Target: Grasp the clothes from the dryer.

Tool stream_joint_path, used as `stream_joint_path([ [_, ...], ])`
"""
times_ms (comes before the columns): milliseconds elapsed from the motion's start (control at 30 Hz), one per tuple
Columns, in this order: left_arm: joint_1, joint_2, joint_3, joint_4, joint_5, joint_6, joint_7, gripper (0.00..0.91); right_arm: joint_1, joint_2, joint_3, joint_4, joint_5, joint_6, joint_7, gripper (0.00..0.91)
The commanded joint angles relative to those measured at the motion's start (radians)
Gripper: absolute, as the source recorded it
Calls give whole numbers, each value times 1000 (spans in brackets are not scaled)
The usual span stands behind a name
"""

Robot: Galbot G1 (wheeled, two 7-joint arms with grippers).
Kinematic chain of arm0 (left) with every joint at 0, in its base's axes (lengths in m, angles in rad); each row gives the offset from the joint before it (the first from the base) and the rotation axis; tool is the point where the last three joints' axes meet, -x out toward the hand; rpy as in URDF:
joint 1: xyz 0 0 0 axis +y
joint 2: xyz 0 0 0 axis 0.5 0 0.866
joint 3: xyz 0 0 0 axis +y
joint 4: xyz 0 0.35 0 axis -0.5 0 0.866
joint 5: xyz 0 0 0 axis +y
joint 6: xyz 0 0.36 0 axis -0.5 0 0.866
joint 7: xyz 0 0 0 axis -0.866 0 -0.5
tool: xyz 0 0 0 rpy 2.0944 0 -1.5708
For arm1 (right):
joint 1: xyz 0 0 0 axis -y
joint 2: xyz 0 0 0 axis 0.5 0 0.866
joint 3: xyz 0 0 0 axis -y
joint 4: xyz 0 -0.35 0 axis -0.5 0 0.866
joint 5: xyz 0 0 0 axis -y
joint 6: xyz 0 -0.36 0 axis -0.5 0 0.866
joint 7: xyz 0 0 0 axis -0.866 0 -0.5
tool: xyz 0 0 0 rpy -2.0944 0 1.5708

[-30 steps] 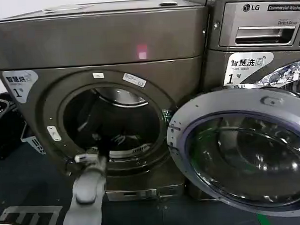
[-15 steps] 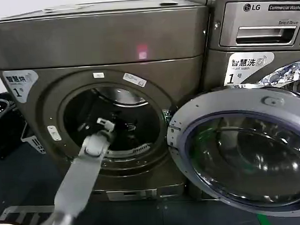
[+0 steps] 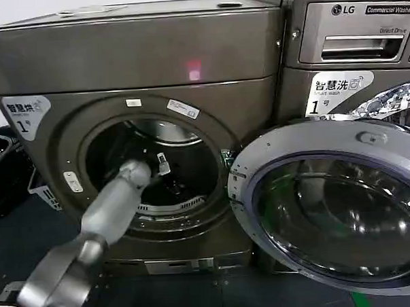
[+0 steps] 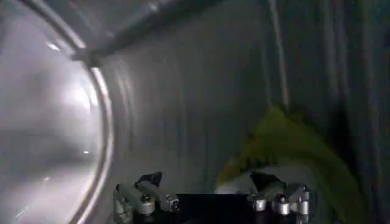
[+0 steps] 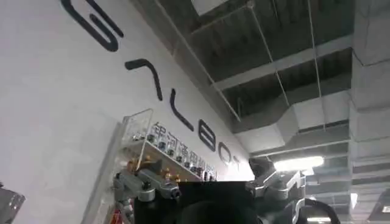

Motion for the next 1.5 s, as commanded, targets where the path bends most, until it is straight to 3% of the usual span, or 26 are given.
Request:
stream_joint_path([
  [33, -174, -35, 210, 207, 143, -119, 236, 907, -4, 8, 3, 2, 0, 2, -1, 907],
  [333, -163, -129, 213, 311, 246, -50, 164, 907, -5, 17, -2, 11, -2, 5, -3, 907],
  [967, -116, -179, 198, 396, 133, -27, 98, 907, 18, 19, -36, 8, -24, 16, -10, 907],
  [1033, -114, -177, 199, 399, 132, -29, 102, 148, 21, 19, -41, 7, -27, 17, -10, 907],
  [1333, -119, -174, 203, 399, 128, -37, 112, 0, 23, 21, -41, 0, -26, 19, -10, 907],
  [1500, -121, -177, 203, 398, 129, -39, 117, 0, 22, 20, -40, -3, -26, 19, -10, 907],
])
